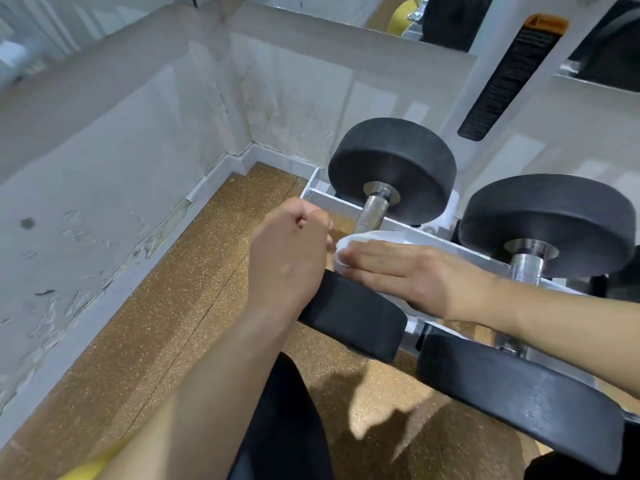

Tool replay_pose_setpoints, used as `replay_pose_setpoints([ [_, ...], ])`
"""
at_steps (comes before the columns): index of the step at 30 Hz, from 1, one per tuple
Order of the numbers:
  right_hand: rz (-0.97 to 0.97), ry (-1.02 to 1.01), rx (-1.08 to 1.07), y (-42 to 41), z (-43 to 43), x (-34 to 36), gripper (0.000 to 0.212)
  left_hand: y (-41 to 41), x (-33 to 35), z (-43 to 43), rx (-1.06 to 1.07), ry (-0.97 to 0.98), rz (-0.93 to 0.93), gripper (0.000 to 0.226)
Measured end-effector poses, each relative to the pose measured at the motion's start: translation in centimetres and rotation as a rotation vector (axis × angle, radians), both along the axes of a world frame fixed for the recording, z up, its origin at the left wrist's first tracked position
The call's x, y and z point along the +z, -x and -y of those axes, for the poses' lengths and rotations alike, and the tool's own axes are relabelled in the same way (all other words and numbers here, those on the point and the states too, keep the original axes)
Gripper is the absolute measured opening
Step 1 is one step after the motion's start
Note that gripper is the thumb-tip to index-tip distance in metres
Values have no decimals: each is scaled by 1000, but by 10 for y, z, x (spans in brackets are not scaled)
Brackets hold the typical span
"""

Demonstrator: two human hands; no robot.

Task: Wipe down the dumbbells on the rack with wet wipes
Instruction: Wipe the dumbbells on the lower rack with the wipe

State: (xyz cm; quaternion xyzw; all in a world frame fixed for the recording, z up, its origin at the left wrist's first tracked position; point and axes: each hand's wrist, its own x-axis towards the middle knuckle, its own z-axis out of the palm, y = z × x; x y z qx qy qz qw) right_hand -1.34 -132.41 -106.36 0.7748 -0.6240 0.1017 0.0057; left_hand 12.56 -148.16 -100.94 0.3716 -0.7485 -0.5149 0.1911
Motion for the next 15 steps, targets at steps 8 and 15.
replay_pose_setpoints([
  [8, -355, 141, 6, 28, 8, -19, 50, 3, 3, -2, -19, -26, 63, 21],
  [15, -219, 149, -343, 15, 3, -8, 71, 1, 1, -5, -69, 10, 13, 24],
])
